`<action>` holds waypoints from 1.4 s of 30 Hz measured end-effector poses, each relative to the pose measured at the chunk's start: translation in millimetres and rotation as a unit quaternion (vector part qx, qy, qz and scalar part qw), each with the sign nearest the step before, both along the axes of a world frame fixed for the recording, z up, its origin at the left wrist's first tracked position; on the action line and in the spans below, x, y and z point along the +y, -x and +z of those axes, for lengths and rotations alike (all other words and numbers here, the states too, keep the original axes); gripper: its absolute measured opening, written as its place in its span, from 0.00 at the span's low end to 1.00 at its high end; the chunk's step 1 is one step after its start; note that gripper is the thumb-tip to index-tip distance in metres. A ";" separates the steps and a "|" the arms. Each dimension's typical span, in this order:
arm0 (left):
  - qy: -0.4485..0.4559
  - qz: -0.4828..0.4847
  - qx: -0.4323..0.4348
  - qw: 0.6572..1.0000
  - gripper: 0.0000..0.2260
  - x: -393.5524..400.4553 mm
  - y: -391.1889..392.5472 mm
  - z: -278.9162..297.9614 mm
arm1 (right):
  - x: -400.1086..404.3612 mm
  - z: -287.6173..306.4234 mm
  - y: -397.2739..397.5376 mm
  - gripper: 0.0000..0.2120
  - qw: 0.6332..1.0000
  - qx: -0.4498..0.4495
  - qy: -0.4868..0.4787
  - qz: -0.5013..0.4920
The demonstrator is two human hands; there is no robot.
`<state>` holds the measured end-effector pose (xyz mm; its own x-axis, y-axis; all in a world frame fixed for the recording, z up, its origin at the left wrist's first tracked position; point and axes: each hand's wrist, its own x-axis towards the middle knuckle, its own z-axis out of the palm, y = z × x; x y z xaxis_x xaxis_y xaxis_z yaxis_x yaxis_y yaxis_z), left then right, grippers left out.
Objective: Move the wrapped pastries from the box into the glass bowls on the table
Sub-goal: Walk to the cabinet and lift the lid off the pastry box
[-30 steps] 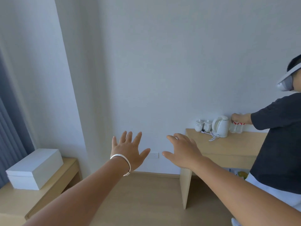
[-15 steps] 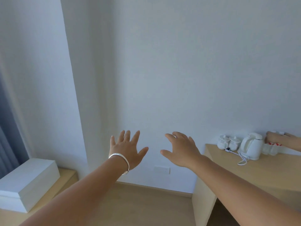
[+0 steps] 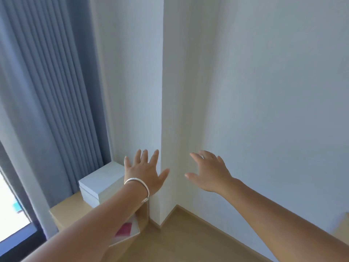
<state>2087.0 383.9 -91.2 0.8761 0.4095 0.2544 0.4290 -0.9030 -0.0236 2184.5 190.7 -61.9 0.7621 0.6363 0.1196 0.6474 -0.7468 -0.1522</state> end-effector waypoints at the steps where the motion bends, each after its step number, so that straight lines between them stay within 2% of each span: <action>1: 0.003 0.018 0.002 1.000 0.34 15.4 0.2 -3.6 | 19.6 -1.4 -7.8 0.35 1.000 -0.001 0.000 0.019; 13: 0.032 0.237 0.014 0.971 0.34 168.3 -11.3 -26.9 | 220.2 -22.2 -98.1 0.36 0.972 0.019 0.001 0.235; 24: 0.076 0.321 0.029 0.944 0.34 248.1 -25.5 -73.0 | 352.2 -72.7 -138.9 0.35 0.939 0.052 0.030 0.338; 35: 0.134 0.310 0.025 0.941 0.33 400.0 -73.0 -154.2 | 504.0 -141.8 -172.0 0.34 0.943 0.069 0.049 0.323; 42: 0.221 0.309 0.034 0.924 0.34 458.8 -91.0 -207.1 | 564.1 -185.8 -191.1 0.35 0.946 0.123 0.106 0.279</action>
<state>2178.1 842.6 -298.3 0.4480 0.8878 -0.1051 0.8773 -0.4139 0.2428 2375.6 754.8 -247.8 0.2883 0.9380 -0.1924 0.9146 -0.3292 -0.2348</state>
